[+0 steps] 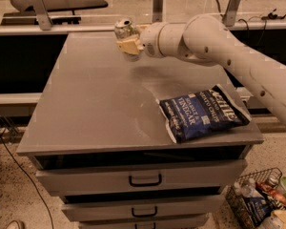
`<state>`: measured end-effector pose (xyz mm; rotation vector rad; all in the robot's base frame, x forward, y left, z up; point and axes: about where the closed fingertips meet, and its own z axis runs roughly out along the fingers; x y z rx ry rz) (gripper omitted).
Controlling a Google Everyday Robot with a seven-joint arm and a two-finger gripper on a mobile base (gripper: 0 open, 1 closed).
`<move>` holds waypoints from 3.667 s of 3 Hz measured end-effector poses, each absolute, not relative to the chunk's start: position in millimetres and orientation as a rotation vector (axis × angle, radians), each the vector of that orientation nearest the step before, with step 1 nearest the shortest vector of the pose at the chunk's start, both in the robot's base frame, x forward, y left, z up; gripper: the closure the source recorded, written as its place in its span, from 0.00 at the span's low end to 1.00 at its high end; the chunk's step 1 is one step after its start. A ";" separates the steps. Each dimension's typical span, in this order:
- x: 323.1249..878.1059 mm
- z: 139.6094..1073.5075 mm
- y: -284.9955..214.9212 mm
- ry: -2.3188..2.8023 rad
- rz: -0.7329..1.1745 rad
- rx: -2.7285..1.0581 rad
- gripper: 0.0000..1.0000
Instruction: Move 7up can near rxbar chocolate
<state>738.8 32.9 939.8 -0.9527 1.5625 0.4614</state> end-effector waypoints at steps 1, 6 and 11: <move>764.6 962.9 -47.7 1.586 0.234 -0.906 1.00; 884.1 918.8 -192.3 1.574 0.096 -0.539 0.84; 903.3 901.6 -184.9 1.591 0.248 -0.423 0.00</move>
Offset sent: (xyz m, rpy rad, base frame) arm 0.0927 -0.2291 0.0414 -0.1576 -0.2079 -0.4203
